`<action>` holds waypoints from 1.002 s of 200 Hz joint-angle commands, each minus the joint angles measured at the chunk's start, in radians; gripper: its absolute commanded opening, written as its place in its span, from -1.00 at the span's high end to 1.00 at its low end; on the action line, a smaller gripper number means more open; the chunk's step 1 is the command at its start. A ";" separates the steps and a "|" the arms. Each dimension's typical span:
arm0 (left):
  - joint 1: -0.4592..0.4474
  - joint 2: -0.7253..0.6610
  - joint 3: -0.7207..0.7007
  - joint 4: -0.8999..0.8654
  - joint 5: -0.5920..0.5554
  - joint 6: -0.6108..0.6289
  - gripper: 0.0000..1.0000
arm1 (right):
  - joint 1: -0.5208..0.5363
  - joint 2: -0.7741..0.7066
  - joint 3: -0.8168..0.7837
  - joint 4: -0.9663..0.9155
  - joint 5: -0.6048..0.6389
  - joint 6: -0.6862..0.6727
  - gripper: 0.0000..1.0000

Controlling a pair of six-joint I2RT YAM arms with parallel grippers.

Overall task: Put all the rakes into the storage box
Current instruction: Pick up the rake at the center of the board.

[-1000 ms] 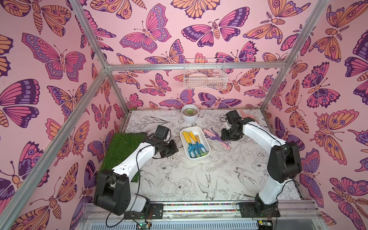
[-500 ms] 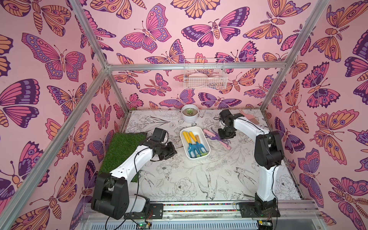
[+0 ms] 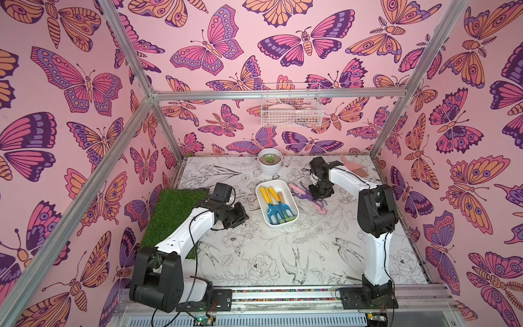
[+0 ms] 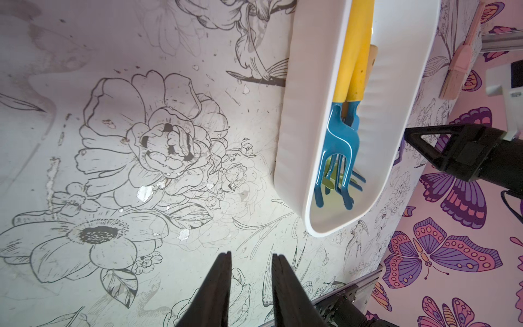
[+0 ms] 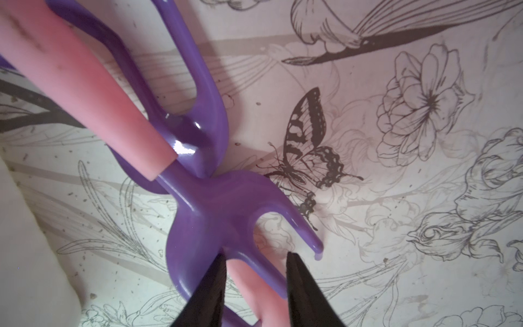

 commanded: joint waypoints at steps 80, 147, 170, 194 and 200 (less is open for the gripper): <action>0.012 0.013 -0.001 0.014 0.031 -0.001 0.40 | 0.033 -0.128 -0.066 0.033 -0.073 0.032 0.16; 0.013 0.007 -0.011 0.019 0.041 -0.006 0.40 | 0.041 -0.090 -0.094 0.017 -0.073 0.024 0.18; 0.012 0.003 -0.016 0.018 0.042 -0.006 0.40 | 0.041 -0.063 -0.095 0.015 -0.063 0.018 0.25; 0.013 0.002 -0.019 0.020 0.043 -0.006 0.40 | 0.040 -0.045 -0.099 0.016 -0.056 0.012 0.27; 0.014 0.003 -0.019 0.020 0.044 -0.007 0.40 | 0.040 -0.043 -0.101 0.016 -0.056 0.012 0.27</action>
